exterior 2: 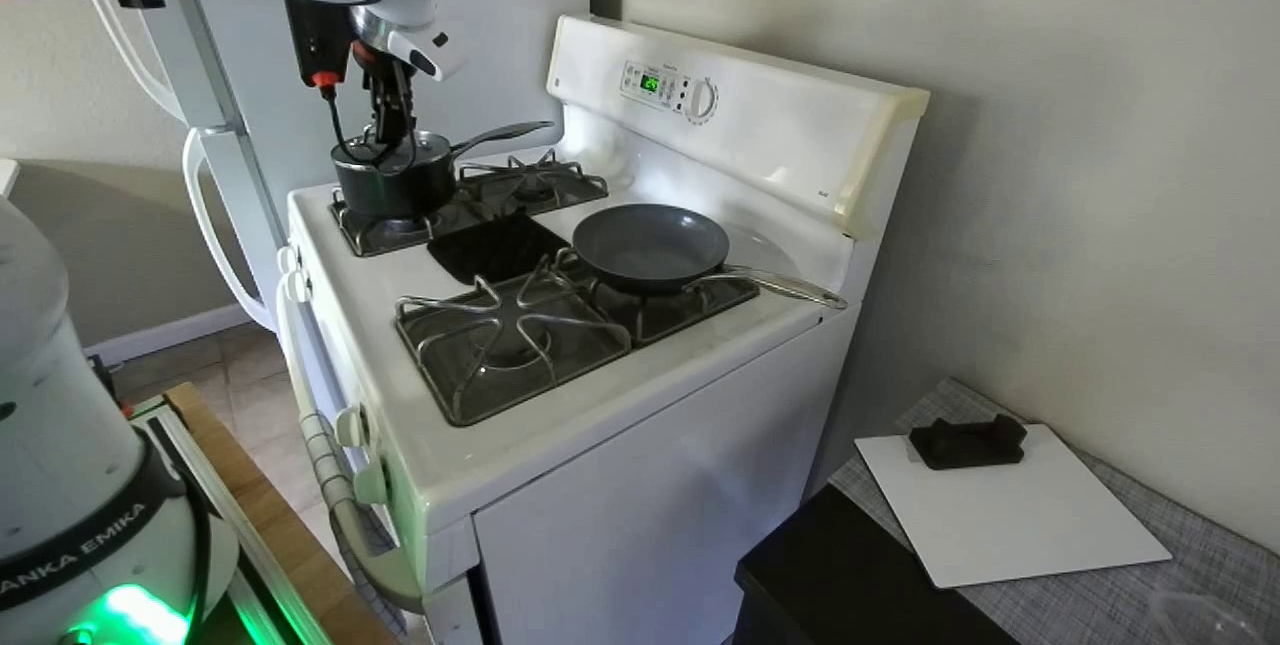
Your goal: Remove the glass lid from the grey pot and put it on the black pot holder on the stove
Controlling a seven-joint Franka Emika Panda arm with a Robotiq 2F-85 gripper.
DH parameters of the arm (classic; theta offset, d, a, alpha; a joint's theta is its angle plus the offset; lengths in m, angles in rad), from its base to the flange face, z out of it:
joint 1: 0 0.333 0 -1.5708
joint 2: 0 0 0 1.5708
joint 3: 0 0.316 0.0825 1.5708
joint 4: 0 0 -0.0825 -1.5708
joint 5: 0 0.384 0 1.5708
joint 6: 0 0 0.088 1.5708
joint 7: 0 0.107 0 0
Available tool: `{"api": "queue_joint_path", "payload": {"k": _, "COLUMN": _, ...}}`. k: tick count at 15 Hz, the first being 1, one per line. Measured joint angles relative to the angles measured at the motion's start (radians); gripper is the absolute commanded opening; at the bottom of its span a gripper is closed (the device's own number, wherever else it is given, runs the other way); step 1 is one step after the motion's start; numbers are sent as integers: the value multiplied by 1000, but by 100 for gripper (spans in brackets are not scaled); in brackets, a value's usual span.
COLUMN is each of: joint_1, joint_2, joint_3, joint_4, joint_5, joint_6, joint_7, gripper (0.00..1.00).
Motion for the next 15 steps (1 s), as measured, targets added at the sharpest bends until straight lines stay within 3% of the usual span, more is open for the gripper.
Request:
{"api": "queue_joint_path", "payload": {"k": 8, "joint_1": 0, "joint_2": 90, "joint_3": 6, "joint_4": 43, "joint_5": 217, "joint_6": 41, "joint_7": -146, "gripper": 100}}
{"api": "queue_joint_path", "payload": {"k": 15, "joint_1": 0, "joint_2": 153, "joint_3": 37, "joint_4": 91, "joint_5": 244, "joint_6": 72, "joint_7": -170, "gripper": 99}}
